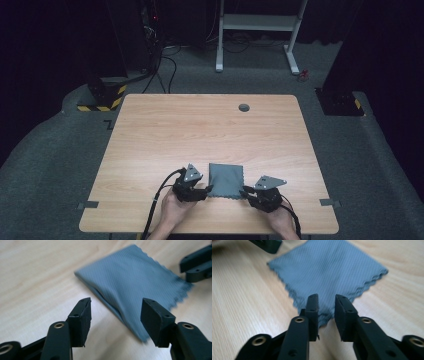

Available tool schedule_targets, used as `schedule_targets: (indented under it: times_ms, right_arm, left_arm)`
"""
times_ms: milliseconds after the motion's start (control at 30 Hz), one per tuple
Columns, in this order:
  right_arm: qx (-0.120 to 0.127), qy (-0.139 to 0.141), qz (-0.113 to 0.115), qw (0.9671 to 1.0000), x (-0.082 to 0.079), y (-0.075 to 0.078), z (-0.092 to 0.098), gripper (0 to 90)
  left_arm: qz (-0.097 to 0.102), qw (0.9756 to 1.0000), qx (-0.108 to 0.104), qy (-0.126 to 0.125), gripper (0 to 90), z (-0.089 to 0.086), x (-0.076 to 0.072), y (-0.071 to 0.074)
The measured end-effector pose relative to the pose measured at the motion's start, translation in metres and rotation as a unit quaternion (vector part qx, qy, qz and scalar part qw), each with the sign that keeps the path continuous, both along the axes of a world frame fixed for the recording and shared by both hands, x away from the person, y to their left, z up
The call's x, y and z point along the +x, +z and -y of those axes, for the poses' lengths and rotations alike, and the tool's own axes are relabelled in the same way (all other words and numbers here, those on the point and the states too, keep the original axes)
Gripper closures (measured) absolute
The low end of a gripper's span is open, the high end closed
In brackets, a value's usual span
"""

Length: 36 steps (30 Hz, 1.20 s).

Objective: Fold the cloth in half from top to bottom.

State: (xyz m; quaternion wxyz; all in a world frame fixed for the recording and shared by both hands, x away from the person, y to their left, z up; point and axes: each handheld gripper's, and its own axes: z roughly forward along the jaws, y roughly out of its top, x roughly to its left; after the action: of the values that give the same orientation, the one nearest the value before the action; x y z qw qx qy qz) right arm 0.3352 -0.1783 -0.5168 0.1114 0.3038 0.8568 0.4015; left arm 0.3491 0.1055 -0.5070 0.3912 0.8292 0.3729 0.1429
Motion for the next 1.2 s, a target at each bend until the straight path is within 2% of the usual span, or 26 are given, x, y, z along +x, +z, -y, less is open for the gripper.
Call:
schedule_targets:
  times_ms: [133, 200, 333, 400, 433, 500, 567, 700, 833, 933, 1067, 1200]
  right_arm:
    - [0.001, -0.008, 0.012, 0.9999, 0.012, 0.006, -0.003, 79.7]
    - [0.007, -0.014, 0.008, 0.9998, 0.02, 0.006, -0.006, 80.8]
    - [0.001, -0.018, 0.001, 0.9998, 0.032, 0.002, -0.013, 80.8]
    - [-0.015, -0.019, -0.007, 0.9997, 0.037, -0.004, -0.015, 80.9]
    - [-0.009, -0.019, -0.007, 0.9997, 0.037, -0.005, -0.014, 81.0]
    - [-0.015, -0.023, -0.006, 0.9996, 0.038, -0.003, -0.013, 81.0]
    - [-0.023, -0.027, -0.003, 0.9994, 0.038, -0.002, -0.011, 79.9]
    - [-0.003, -0.057, -0.001, 0.9984, 0.044, 0.003, -0.005, 74.5]
    - [0.005, -0.082, -0.011, 0.9966, 0.058, 0.007, -0.007, 72.8]
    - [0.01, -0.094, -0.018, 0.9954, 0.071, 0.006, -0.011, 71.3]
    - [0.002, -0.102, -0.025, 0.9945, 0.081, 0.005, -0.018, 70.0]
    - [-0.023, -0.099, -0.029, 0.9944, 0.087, 0.001, -0.023, 69.6]
  left_arm:
    - [-0.002, 0.9997, 0.015, 0.021, 42.8, 0.009, 0.017, -0.003]
    - [-0.003, 0.9994, 0.021, 0.028, 43.0, 0.012, 0.022, -0.005]
    - [-0.005, 0.9987, 0.043, 0.029, 42.4, 0.014, 0.023, -0.01]
    - [-0.007, 0.9987, 0.043, 0.028, 42.3, 0.013, 0.023, -0.01]
    - [-0.008, 0.9985, 0.046, 0.028, 42.2, 0.011, 0.023, -0.009]
    - [-0.009, 0.9984, 0.05, 0.027, 41.7, 0.008, 0.023, -0.008]
    - [-0.008, 0.9985, 0.047, 0.028, 41.8, 0.004, 0.024, -0.005]
    - [-0.005, 0.999, 0.024, 0.037, 43.7, 0.001, 0.027, 0.003]
    - [-0.006, 0.9987, 0.013, 0.05, 43.6, 0.006, 0.044, 0.008]
    - [-0.025, 0.9978, 0.011, 0.06, 43.3, 0.009, 0.061, 0.005]
    - [-0.039, 0.9971, 0.028, 0.06, 43.3, 0.016, 0.072, 0.0]
    - [-0.03, 0.9967, 0.052, 0.056, 44.7, 0.02, 0.074, -0.005]
